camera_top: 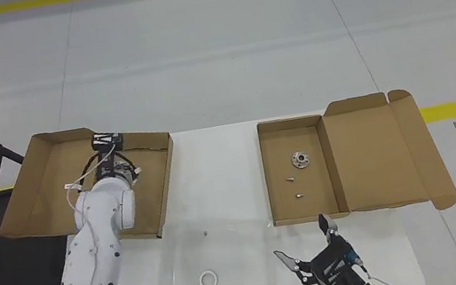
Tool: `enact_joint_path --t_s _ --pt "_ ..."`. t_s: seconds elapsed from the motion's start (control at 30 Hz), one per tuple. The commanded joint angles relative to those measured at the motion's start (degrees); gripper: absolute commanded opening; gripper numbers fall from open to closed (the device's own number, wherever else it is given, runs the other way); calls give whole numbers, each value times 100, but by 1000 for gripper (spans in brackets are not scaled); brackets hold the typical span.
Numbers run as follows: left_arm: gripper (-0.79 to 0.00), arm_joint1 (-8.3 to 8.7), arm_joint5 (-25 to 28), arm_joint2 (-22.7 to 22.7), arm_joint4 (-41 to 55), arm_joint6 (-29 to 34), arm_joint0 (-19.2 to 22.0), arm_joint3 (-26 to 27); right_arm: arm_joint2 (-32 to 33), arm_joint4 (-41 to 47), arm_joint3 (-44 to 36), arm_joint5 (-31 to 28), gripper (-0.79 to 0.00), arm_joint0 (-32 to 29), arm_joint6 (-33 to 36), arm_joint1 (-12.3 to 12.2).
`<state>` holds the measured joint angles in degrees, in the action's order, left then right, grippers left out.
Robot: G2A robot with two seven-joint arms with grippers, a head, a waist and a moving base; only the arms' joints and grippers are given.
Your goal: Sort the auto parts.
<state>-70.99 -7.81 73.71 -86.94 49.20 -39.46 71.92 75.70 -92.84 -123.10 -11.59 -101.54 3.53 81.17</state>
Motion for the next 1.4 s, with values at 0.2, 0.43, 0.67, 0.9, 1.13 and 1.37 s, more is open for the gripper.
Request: enact_joint_path --t_s 0.2,0.43,0.67,0.9,1.13,1.37 --pt "-785 -159 246 -354 343 -110 627 -1297 0 0 0 0 0 0 0 0" --pt "-662 -214 332 -424 453 -273 757 -1690 0 0 0 0 0 0 0 0" --pt "-302 -247 366 -470 454 -288 809 -1830 0 0 0 0 0 0 0 0" --pt "-52 -243 343 -389 473 -246 774 -1698 0 0 0 0 0 0 0 0" --pt "-28 -111 575 32 486 -108 173 -129 0 0 0 0 0 0 0 0" --pt "0 74 1537 382 241 655 -1286 2779 0 0 0 0 0 0 0 0"
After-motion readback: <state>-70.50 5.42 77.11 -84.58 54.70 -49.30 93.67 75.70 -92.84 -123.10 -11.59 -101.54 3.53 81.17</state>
